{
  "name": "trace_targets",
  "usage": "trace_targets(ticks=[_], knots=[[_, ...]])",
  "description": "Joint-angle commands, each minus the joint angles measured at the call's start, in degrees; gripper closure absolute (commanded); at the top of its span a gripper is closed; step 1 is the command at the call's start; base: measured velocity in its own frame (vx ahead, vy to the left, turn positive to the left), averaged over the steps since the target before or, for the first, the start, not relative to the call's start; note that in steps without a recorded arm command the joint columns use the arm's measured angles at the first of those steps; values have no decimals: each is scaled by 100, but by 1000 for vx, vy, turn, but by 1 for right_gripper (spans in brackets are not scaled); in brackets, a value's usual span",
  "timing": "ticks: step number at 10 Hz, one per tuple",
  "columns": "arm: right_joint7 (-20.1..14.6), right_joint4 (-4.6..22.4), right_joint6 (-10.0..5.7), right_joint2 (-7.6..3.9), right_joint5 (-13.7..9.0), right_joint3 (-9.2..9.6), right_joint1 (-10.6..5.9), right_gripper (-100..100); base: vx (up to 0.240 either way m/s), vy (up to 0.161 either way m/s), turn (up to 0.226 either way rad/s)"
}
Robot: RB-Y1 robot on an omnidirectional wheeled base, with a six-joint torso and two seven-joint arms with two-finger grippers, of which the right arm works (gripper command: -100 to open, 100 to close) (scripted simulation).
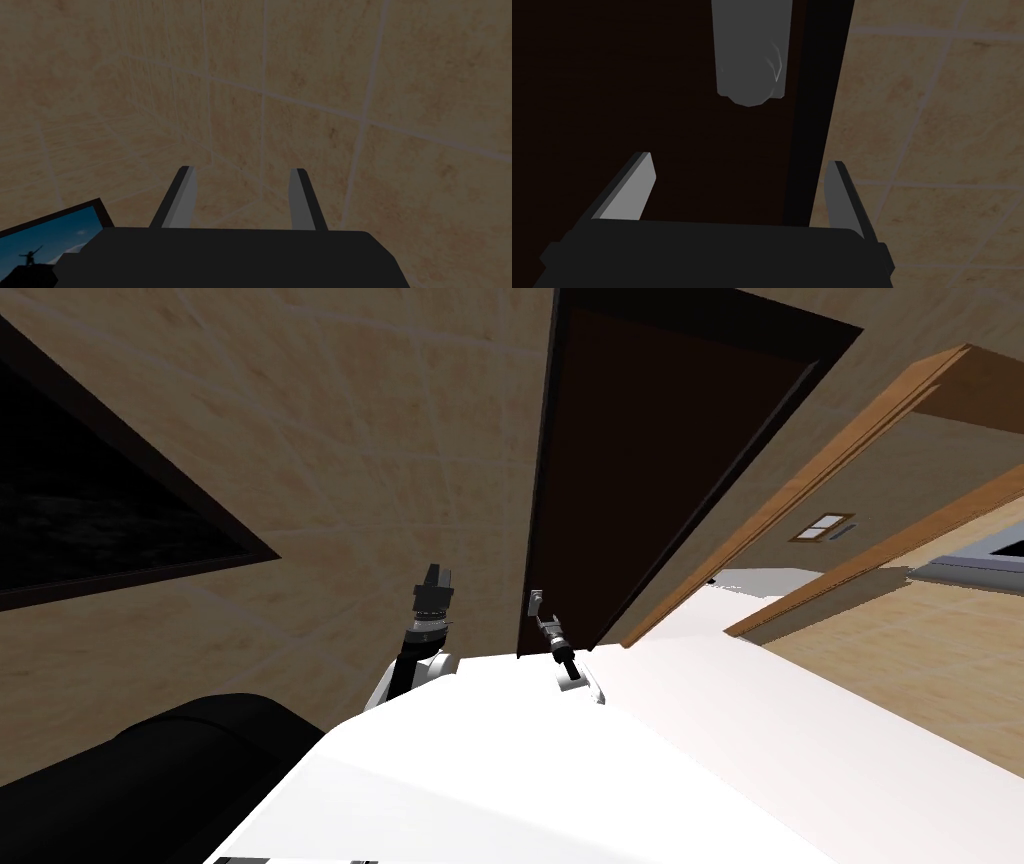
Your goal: Pull the door open
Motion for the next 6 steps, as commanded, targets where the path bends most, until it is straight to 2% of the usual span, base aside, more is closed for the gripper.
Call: trace_targets(ticks=[1, 2, 4, 6], knots=[[-22, 56, -14, -86, -30, -133, -39, -100, -55, -46, 270], [-39, 124, -28, -154, -60, -286, -82, -100, -84, -23, 323], [-69, 236, -51, -247, -114, -526, -149, -100, -57, 38, 279], [-93, 328, -70, -311, -162, -718, -203, -100, 30, 61, 136]])
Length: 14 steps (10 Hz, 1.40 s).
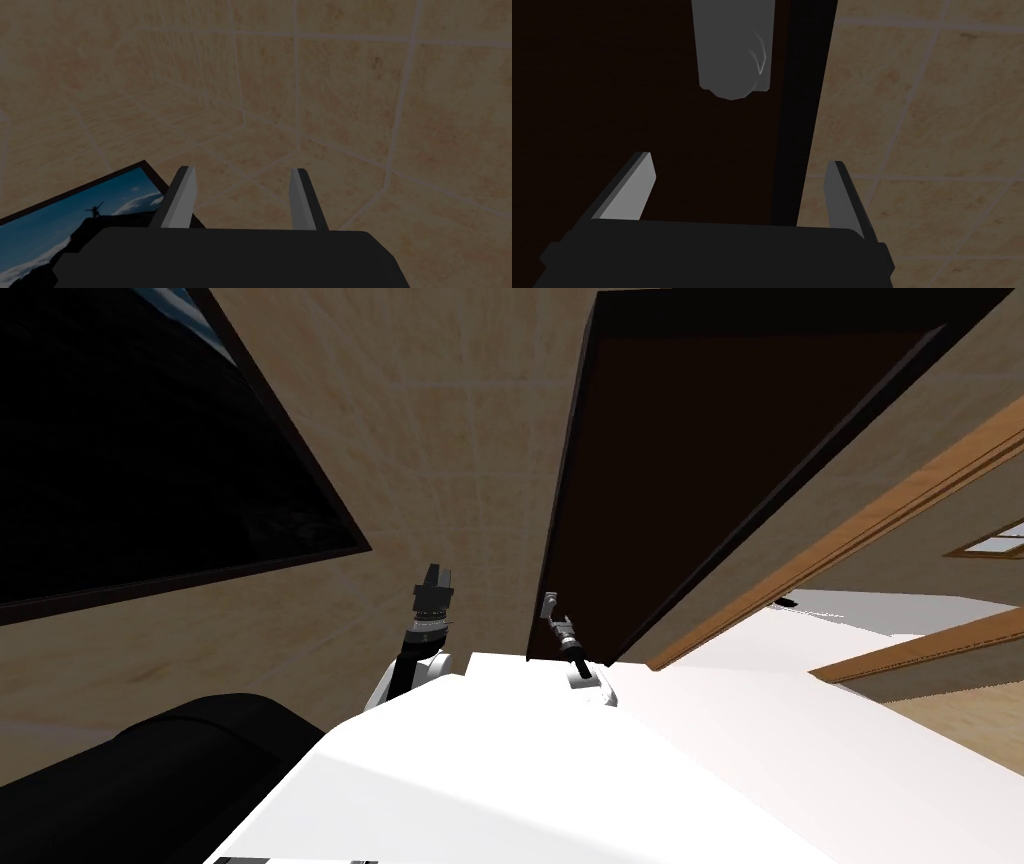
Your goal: Pull the door open
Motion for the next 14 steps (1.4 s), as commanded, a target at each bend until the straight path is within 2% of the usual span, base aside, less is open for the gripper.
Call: trace_targets(ticks=[1, 4, 6, 7, 8, 13, 14], knots=[[-61, 72, -7, -121, -68, -189, -66, -100, 103, 72, 210], [-105, 237, -41, -216, -162, -509, -159, -100, 198, 27, 131], [-127, 316, -56, -267, -209, -652, -202, -100, 222, 33, 45], [-135, 245, -27, -265, -196, -594, -166, -100, 95, 17, 4], [-135, 245, -27, -265, -196, -594, -166, 100, -11, -3, 3], [-135, 245, -27, -265, -196, -594, -166, 100, -19, -2, 2], [-345, 234, -19, -263, -261, -570, -108, 100, -8, -14, 58]])
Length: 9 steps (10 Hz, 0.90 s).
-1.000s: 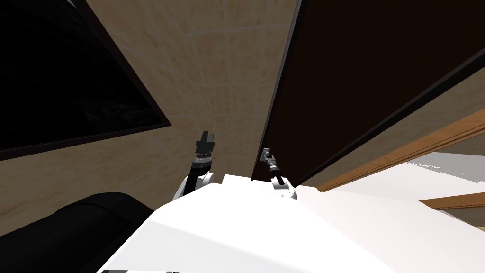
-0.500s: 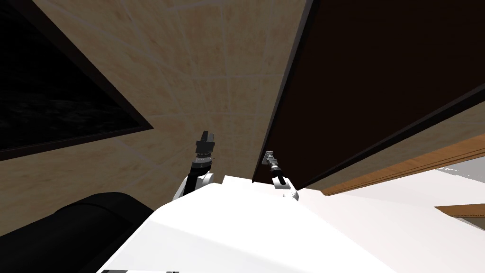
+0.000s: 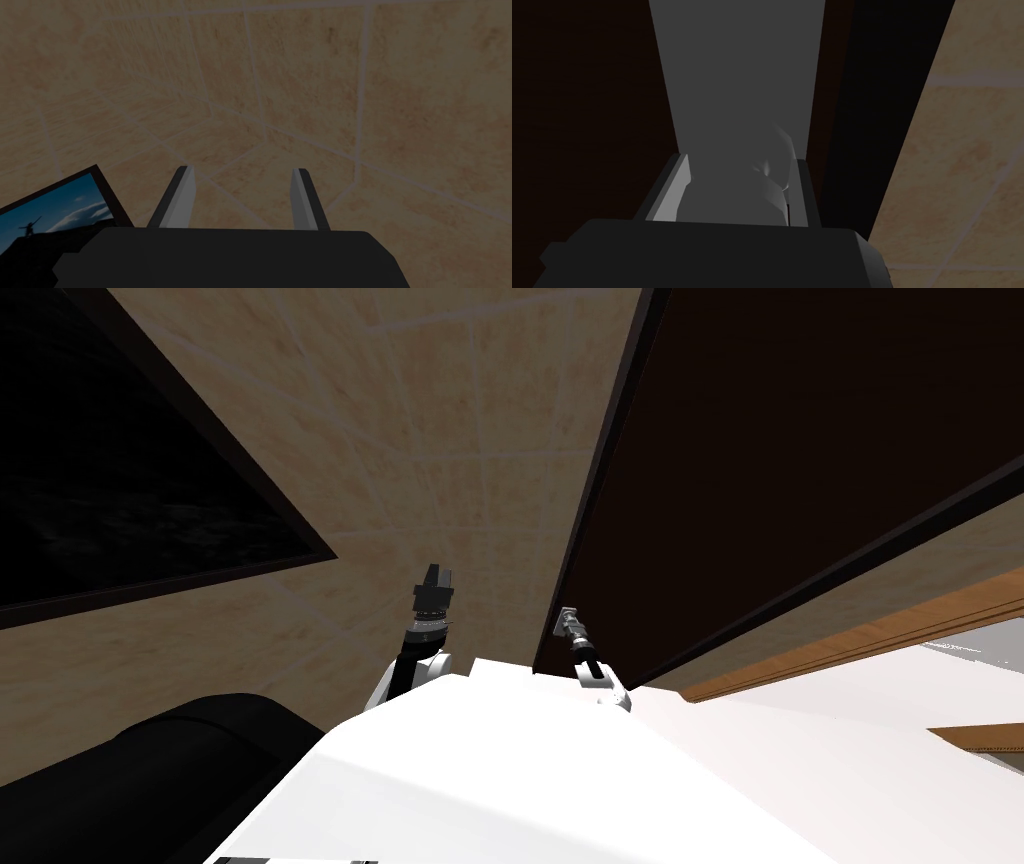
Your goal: Pull the door open
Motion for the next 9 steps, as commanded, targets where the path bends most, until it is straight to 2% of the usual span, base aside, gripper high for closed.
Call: trace_targets(ticks=[1, 5, 9], knots=[[-184, -34, -3, -1, -54, 10, 31, 100, -21, -25, 55], [-664, -111, -20, -14, -217, 26, 126, 100, -27, -17, 41], [-1291, -219, -43, -32, -442, 50, 256, 100, -31, -16, 59]])
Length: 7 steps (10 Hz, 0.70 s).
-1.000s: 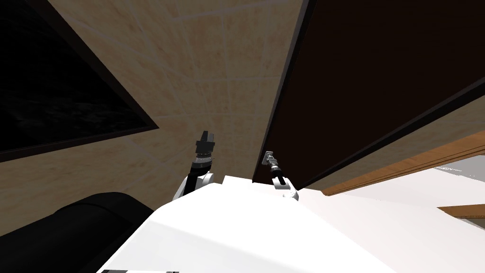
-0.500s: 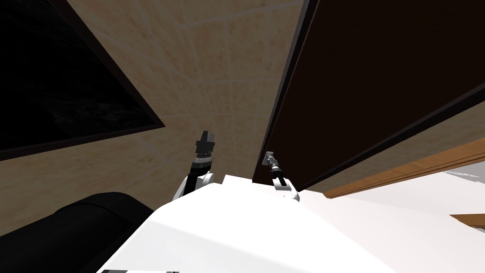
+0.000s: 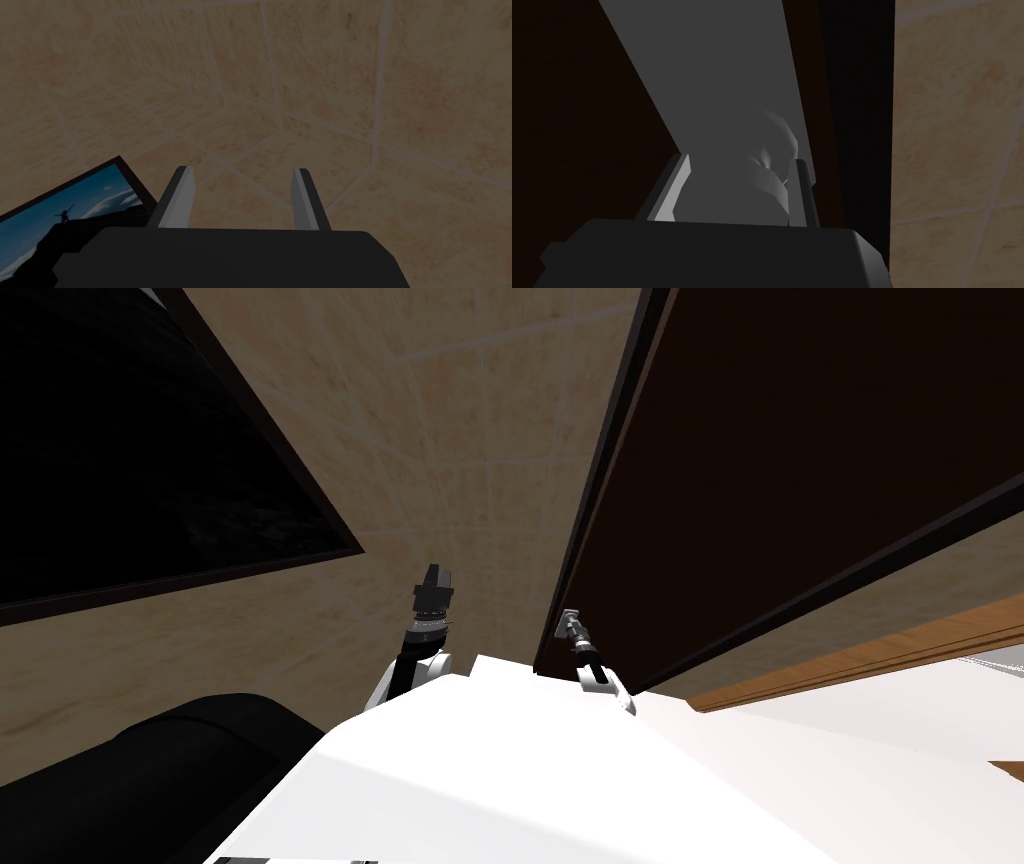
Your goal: Pull the door open
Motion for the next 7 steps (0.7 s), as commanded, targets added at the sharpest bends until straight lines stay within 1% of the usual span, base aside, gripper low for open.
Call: trace_targets(ticks=[1, 2, 3, 5, 6, 7], knots=[[-286, -44, -9, 4, -99, 25, 63, 100, -34, -18, 61], [-447, -78, -17, -1, -171, 32, 105, 100, -36, -18, 69], [-514, -78, -17, -1, -171, 32, 105, 100, -22, -12, 19], [-863, -149, -32, -13, -319, 47, 191, 100, -25, -10, 59], [-920, -149, -32, -13, -319, 47, 191, 100, -24, -10, 30], [-1123, -184, -39, -19, -393, 55, 233, 100, -21, -9, 43]])
